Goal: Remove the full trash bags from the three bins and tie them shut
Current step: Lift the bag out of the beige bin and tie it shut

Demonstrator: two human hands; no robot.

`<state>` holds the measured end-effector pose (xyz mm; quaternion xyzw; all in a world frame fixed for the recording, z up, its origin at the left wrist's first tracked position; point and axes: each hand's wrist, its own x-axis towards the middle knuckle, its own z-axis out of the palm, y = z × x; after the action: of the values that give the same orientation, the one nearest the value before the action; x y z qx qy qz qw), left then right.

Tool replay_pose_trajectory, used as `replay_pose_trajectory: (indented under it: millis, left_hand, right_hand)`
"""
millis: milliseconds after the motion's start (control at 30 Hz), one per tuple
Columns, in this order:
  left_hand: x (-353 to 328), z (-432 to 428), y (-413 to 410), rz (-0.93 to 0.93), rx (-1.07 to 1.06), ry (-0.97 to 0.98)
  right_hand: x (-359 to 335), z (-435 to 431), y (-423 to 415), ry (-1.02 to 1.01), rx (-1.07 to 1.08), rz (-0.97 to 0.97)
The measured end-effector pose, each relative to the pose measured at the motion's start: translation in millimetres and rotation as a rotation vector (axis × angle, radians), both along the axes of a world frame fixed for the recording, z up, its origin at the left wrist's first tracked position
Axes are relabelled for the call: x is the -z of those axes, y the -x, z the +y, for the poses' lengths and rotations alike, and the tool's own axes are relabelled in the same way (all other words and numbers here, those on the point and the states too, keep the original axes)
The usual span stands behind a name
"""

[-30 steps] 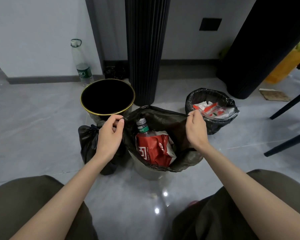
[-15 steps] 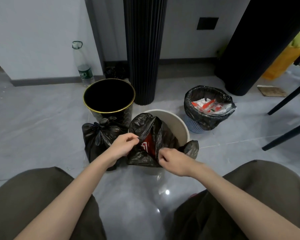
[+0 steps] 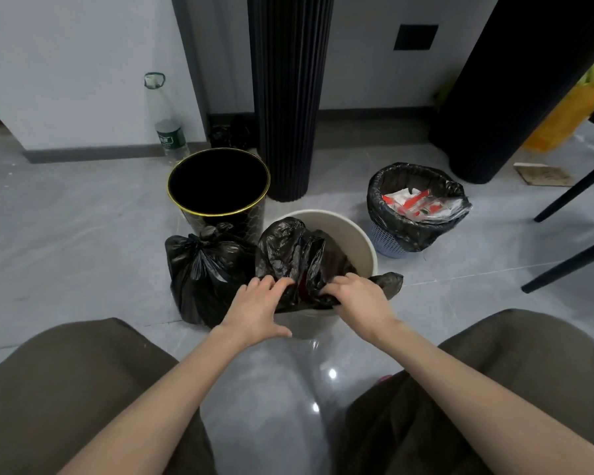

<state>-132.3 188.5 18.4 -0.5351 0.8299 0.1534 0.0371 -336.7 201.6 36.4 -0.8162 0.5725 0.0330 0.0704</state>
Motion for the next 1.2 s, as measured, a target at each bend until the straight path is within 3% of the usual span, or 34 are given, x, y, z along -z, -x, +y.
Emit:
replay_pose_trajectory:
  millis: [200,300,533,667,800,900,1067,1200]
  left_hand:
    - [2,-5,6,0.414,-0.249,-0.056]
    - [-5,-4,10,0.534,-0.277,-0.103]
    - [-8,-3,10,0.655,-0.271,-0.055]
    - [-11,-6,7,0.707,-0.283,-0.016]
    - [-16,-14,4,0.651,-0.425,0.175]
    - [-12,-18,-1,0.68,-0.585,0.009]
    - [19,-11,-3,0.633,-0.523,-0.346]
    - [34,-9,9,0.722,-0.525,-0.302]
  right_hand:
    - [-14,1,-11,-0.023,0.057,-0.179]
    - [-16,-7,-15,-0.048,0.06,-0.258]
    - [7,-22,-25,-0.185,0.045,-0.183]
    - [7,-26,-26,-0.098,0.121,-0.19]
    - [-3,-31,-12,0.024,0.188,-0.282]
    - [-5,-32,-9,0.044,0.232,-0.351]
    - [-14,-34,-11,0.11,0.293,-0.534]
    - [-18,-42,-8,0.098,0.449,-0.768]
